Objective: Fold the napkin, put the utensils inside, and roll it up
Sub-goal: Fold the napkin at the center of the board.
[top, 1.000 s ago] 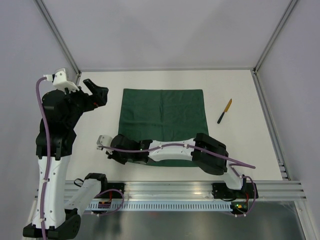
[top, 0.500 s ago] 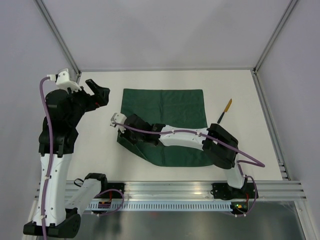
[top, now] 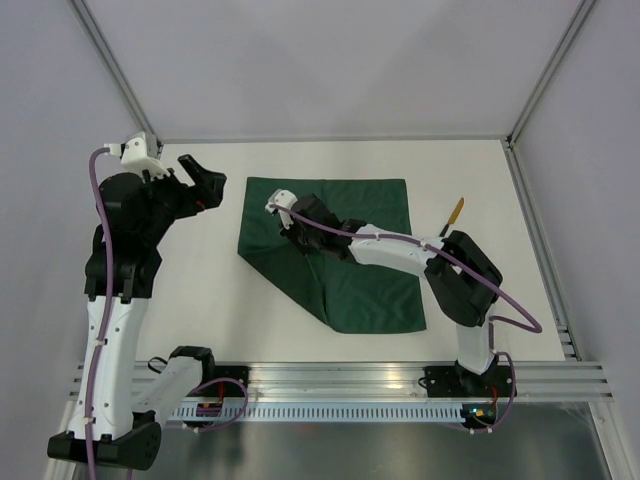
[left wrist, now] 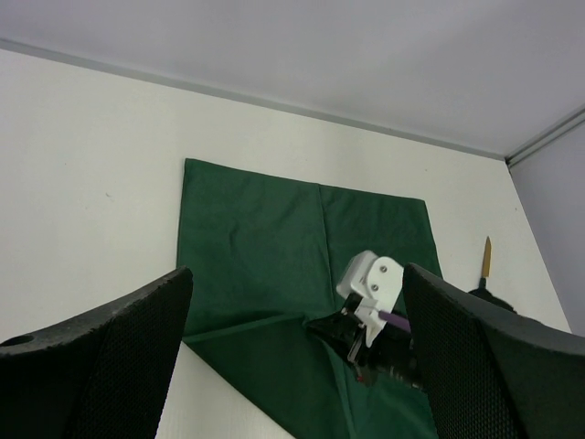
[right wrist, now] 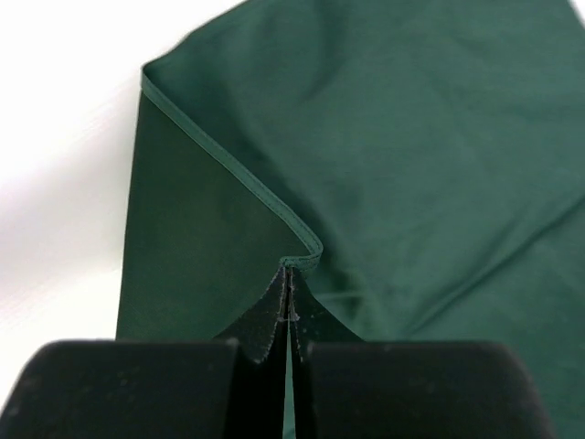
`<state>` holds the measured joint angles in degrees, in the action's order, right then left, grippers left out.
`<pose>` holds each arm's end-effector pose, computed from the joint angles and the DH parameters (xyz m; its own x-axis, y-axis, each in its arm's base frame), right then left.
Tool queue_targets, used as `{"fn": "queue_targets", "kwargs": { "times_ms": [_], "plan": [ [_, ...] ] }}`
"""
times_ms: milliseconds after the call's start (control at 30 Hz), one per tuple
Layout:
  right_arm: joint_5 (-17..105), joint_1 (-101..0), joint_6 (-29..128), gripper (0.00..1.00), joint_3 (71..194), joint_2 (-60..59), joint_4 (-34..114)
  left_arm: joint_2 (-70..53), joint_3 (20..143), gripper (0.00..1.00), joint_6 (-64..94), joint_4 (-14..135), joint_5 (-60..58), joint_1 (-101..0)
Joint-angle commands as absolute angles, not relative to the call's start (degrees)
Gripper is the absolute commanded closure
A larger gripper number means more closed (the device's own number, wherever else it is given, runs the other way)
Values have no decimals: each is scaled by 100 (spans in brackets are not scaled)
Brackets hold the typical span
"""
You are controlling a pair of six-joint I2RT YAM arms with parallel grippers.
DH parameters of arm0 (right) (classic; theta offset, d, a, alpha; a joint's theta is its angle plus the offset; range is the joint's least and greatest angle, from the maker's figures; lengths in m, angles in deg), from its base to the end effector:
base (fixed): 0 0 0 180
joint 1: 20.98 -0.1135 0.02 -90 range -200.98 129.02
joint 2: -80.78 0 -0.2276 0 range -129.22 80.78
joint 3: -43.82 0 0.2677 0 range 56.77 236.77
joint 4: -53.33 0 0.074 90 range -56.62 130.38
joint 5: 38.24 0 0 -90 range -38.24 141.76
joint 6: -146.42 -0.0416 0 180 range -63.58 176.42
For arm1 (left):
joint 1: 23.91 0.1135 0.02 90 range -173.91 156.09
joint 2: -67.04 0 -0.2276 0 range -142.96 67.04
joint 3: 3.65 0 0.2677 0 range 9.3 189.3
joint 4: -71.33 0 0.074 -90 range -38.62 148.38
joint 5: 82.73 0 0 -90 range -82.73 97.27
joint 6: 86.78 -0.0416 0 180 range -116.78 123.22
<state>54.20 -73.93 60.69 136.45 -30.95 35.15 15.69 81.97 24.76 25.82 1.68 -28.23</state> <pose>0.2720 0.3574 0.1673 -0.3061 -0.5289 -0.7916 -0.8020 0.5913 -0.0850 0.2114 -0.0200 0.4195 -0.2433 -0.3481 -0.9053 0.0870 0.9218 -0.3778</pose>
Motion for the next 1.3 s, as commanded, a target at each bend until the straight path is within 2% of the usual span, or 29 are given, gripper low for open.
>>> {"fn": "queue_targets", "kwargs": {
  "times_ms": [0, 667, 1267],
  "plan": [
    [5536, -7117, 6178, 99, 13614, -2724, 3572, 1536, 8155, 0, 2625, 2849, -47, -2821],
    [5387, -5456, 6195, 100, 13509, -2724, 3854, 1272, 7909, 0, 2739, 3244, -214, -2821],
    [5273, -4507, 6125, 99, 13640, -2873, 3959, 1149, 7680, 0, 2853, 3517, -363, -2821]
  ]
}}
